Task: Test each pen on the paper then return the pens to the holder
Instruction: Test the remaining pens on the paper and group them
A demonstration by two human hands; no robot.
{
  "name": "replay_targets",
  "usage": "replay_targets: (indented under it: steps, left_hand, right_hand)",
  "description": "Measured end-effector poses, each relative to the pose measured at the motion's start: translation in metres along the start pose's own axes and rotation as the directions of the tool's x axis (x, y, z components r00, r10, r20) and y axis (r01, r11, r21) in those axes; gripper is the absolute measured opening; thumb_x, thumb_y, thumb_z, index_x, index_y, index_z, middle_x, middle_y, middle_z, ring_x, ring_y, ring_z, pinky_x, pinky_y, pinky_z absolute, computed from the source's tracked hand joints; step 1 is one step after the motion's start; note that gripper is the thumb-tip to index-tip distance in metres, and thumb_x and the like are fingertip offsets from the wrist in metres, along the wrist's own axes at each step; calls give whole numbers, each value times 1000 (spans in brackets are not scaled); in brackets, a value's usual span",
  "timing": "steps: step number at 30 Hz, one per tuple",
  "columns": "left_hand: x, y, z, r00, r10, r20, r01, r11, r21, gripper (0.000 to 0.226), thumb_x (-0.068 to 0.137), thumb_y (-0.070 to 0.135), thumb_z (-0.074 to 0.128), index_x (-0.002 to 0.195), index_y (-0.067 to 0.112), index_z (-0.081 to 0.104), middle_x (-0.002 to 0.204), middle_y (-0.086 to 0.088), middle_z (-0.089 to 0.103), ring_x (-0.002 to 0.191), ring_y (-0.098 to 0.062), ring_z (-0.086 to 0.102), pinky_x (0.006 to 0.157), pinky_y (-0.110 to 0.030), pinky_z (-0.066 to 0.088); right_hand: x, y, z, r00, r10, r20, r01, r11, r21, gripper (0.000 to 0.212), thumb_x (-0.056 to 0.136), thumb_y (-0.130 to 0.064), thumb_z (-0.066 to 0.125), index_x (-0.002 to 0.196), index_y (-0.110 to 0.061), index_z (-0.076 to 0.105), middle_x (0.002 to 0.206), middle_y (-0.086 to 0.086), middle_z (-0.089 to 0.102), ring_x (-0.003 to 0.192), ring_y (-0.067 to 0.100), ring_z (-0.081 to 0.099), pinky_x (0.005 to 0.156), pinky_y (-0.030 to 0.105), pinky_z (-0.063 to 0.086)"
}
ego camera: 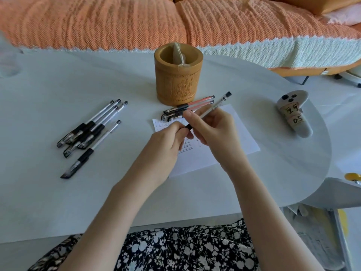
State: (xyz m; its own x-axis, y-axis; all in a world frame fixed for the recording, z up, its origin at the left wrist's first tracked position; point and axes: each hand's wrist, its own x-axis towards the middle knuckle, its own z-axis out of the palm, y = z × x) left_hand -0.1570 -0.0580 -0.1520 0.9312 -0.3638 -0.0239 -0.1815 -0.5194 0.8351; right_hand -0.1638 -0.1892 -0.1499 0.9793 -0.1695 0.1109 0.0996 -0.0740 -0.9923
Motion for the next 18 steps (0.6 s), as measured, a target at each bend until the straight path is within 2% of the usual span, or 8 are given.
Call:
replay_targets:
  steps: [2, 4, 9, 12, 14, 18]
  left_hand:
    - [1, -1, 0, 1000, -9, 2, 9, 1000, -8, 27, 99, 31, 35, 83, 23, 55, 67, -5, 48, 61, -19, 43, 59, -32, 31]
    - [1, -1, 1, 1000, -15, 16, 15, 999, -33, 27, 98, 33, 36, 82, 23, 55, 63, -6, 40, 56, -17, 36, 57, -31, 29]
    - [2, 0, 4, 997, 25, -74, -31, 996, -84, 26, 94, 36, 47, 76, 21, 59, 42, 9, 41, 45, -10, 33, 45, -17, 24]
    - [2, 2, 7, 997, 51, -65, -57, 995, -84, 23, 93, 36, 49, 82, 20, 61, 44, 14, 45, 46, -5, 40, 45, -13, 28]
    - [3, -1, 9, 997, 41, -67, -48, 993, -107, 22, 90, 41, 51, 86, 22, 62, 46, 9, 39, 46, -7, 37, 45, -14, 27]
    - [4, -9, 6, 996, 28, -84, -34, 997, -72, 24, 82, 49, 57, 87, 26, 60, 49, 6, 31, 47, -8, 34, 46, -17, 26]
  right_hand:
    - [1, 1, -3, 1000, 8, 12, -8, 1000, -5, 28, 90, -12, 63, 64, -10, 53, 46, -4, 50, 40, 6, 37, 43, 14, 30]
    - [0, 3, -5, 999, 24, 32, -24, 1000, 4, 30, 91, -11, 61, 63, -11, 52, 45, -6, 50, 42, 8, 35, 43, 14, 29]
    - [0, 5, -14, 998, 55, 26, -57, 995, 76, 28, 92, -16, 61, 66, -14, 53, 56, 11, 44, 46, 14, 33, 43, 18, 27]
    - [1, 7, -20, 998, 62, 25, -64, 993, 101, 32, 90, -17, 64, 59, -18, 57, 52, 6, 49, 42, 16, 38, 41, 20, 29]
    - [2, 8, -24, 997, 73, 11, -73, 989, 127, 34, 88, -16, 66, 55, -21, 58, 48, 2, 51, 39, 17, 42, 39, 21, 29]
    - [4, 9, -39, 983, 151, -100, -118, 952, 281, 31, 88, -9, 63, 63, -13, 44, 45, -5, 43, 37, 15, 46, 38, 21, 28]
